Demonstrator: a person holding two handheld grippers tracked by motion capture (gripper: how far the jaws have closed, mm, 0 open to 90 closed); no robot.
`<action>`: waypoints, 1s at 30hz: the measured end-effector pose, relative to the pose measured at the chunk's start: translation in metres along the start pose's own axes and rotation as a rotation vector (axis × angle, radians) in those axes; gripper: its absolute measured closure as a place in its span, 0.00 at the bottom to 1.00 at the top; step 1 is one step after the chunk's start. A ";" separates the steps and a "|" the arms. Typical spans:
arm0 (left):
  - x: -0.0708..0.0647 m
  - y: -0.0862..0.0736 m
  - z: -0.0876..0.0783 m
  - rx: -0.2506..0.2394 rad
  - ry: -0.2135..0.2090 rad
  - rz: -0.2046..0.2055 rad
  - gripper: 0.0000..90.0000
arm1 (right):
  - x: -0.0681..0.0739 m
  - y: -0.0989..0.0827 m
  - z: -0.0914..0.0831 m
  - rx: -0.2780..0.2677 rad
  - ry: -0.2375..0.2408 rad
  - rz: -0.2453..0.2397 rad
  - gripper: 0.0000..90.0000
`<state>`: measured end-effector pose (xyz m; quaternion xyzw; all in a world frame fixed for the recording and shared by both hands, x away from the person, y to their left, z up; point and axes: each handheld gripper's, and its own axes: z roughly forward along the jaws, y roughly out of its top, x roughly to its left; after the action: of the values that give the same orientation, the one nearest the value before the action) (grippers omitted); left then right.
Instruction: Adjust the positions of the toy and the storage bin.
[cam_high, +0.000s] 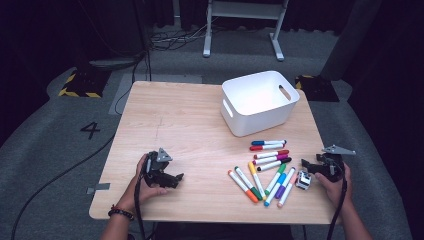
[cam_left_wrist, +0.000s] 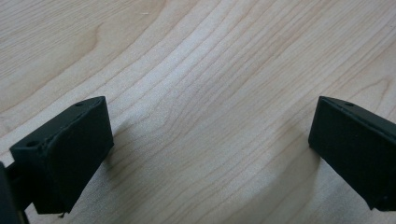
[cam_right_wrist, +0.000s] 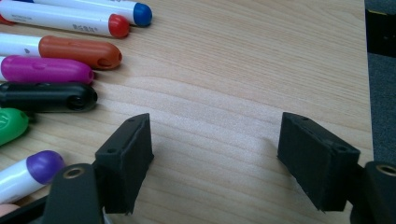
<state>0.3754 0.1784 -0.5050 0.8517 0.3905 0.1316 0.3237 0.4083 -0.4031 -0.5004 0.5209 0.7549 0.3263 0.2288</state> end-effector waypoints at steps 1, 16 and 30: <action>0.000 0.000 0.000 -0.001 -0.001 0.001 0.00 | 0.000 0.000 0.000 0.001 -0.001 0.002 0.30; 0.003 0.004 0.001 -0.003 -0.017 0.032 0.03 | 0.000 0.000 0.000 -0.001 -0.001 -0.002 0.30; 0.007 0.054 0.011 -0.024 -0.084 0.089 0.19 | 0.000 0.000 0.000 0.001 0.004 -0.010 0.29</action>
<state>0.4162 0.1528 -0.4782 0.8690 0.3366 0.1149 0.3440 0.4078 -0.4034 -0.5005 0.5165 0.7581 0.3258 0.2286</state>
